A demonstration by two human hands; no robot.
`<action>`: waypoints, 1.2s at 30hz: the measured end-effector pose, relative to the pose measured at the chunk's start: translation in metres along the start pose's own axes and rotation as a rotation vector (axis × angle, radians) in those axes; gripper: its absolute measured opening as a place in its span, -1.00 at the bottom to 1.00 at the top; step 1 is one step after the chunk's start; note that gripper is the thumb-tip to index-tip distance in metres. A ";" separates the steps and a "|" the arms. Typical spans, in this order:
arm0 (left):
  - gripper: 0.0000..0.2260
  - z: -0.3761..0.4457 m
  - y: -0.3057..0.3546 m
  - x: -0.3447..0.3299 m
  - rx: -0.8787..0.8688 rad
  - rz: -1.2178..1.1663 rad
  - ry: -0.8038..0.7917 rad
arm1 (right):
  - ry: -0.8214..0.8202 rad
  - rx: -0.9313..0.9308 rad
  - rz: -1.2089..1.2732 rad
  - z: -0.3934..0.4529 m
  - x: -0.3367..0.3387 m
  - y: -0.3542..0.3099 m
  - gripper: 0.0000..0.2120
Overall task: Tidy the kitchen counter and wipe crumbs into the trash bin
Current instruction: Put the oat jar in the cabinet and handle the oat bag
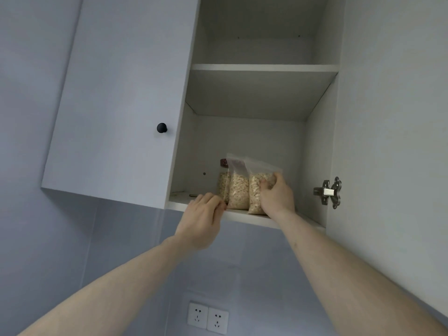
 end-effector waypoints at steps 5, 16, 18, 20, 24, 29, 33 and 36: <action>-0.80 -0.012 -0.009 -0.005 0.026 0.021 -0.034 | 0.068 0.058 -0.048 -0.010 0.005 -0.005 -0.53; -0.27 -0.030 0.023 0.009 0.095 0.050 -0.381 | 0.138 0.425 -0.488 -0.113 -0.004 0.012 -0.54; -0.28 -0.038 0.036 0.017 0.095 0.089 -0.490 | 0.075 0.466 -0.559 -0.128 -0.005 0.024 -0.50; -0.30 -0.045 0.048 0.028 0.108 0.128 -0.538 | -0.020 0.489 -0.592 -0.139 -0.004 0.034 -0.46; -0.36 -0.058 0.087 0.062 0.098 0.143 -0.449 | -0.220 0.474 -0.597 -0.172 0.014 0.052 -0.47; -0.48 -0.072 0.153 0.112 0.131 0.062 -0.296 | -0.450 0.608 -0.618 -0.244 0.064 0.073 -0.47; -0.59 -0.071 0.218 0.153 0.158 -0.036 -0.145 | -0.578 0.617 -0.625 -0.288 0.130 0.096 -0.45; -0.67 -0.062 0.275 0.187 0.166 -0.156 -0.003 | -0.596 0.600 -0.621 -0.301 0.188 0.116 -0.45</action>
Point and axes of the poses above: each hand's wrist, its own z-axis towards the middle knuckle, its own x-axis out of the back of the hand, y = z × x, the point moved 8 cm from there along z, towards the middle knuckle, and after that the axes turned 15 degrees about -x, right-handed, at the moved point
